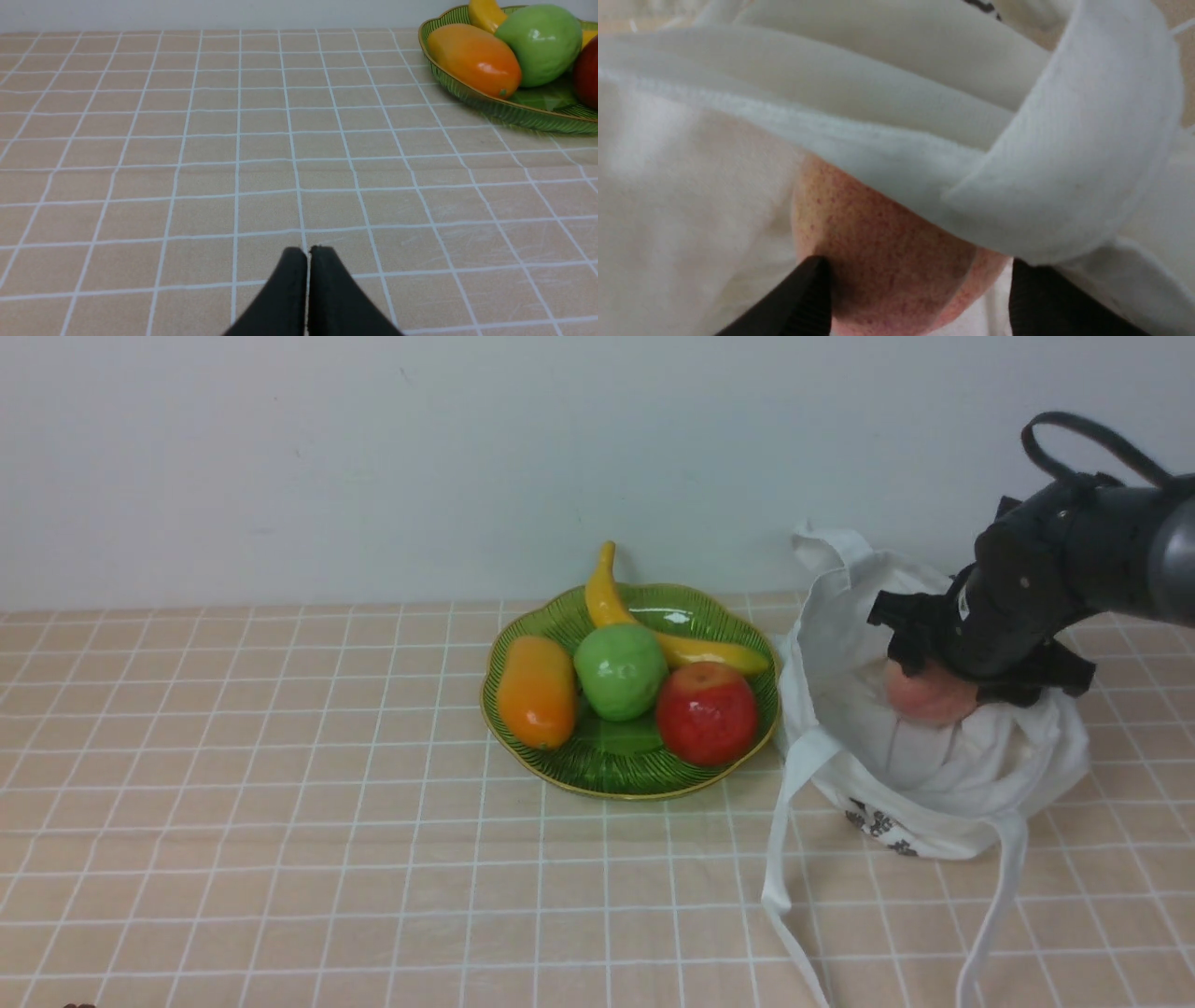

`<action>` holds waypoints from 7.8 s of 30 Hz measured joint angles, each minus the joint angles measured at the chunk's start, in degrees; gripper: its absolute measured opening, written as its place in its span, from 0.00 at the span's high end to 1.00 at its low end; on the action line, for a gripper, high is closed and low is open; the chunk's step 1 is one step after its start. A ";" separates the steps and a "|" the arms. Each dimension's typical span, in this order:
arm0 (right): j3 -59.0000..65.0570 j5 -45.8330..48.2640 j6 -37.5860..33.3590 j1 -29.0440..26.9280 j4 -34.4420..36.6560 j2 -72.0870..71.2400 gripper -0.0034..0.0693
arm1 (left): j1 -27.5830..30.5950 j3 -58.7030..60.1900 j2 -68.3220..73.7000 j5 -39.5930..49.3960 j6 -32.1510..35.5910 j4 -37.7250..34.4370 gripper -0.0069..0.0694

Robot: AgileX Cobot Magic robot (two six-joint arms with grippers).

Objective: Take the fruit out of the bag on the brown coffee tablecloth and place them on the plate.

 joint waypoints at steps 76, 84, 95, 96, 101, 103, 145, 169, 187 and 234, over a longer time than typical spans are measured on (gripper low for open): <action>-0.43 -4.93 -58.52 5.28 46.48 -15.14 0.51 | 0.00 0.00 0.00 0.00 0.00 0.00 0.92; -0.43 -10.76 -70.61 13.39 52.95 -4.89 0.51 | 0.00 0.00 0.00 0.00 0.00 0.00 0.92; -0.43 -12.98 -73.93 15.07 52.89 -0.57 0.16 | 0.00 0.00 0.00 0.00 0.00 0.00 0.92; -0.43 -12.98 -73.95 15.07 52.89 -0.57 0.10 | 0.00 0.00 0.00 0.00 0.00 0.00 0.92; -0.43 -10.17 -74.82 14.81 52.47 -1.17 0.01 | 0.00 0.00 0.00 0.00 0.00 0.00 0.92; -0.69 -7.58 -75.39 14.69 51.60 -1.97 0.00 | 0.00 0.00 0.00 0.00 0.00 0.00 0.92; 48.75 -9.13 -60.20 13.20 21.19 -98.81 0.97 | 0.00 0.00 0.00 0.00 0.00 0.00 0.92; 70.41 -20.49 -59.32 13.13 21.06 -113.74 0.97 | 0.00 0.00 0.00 0.00 0.00 0.00 0.92; 80.23 -17.78 -59.51 0.76 22.20 -114.71 0.97 | 0.00 0.00 0.00 0.00 0.00 -0.05 0.92; 80.90 -17.81 -59.80 -8.52 22.37 -114.73 0.97 | 0.00 0.00 0.00 0.00 0.00 -0.01 0.92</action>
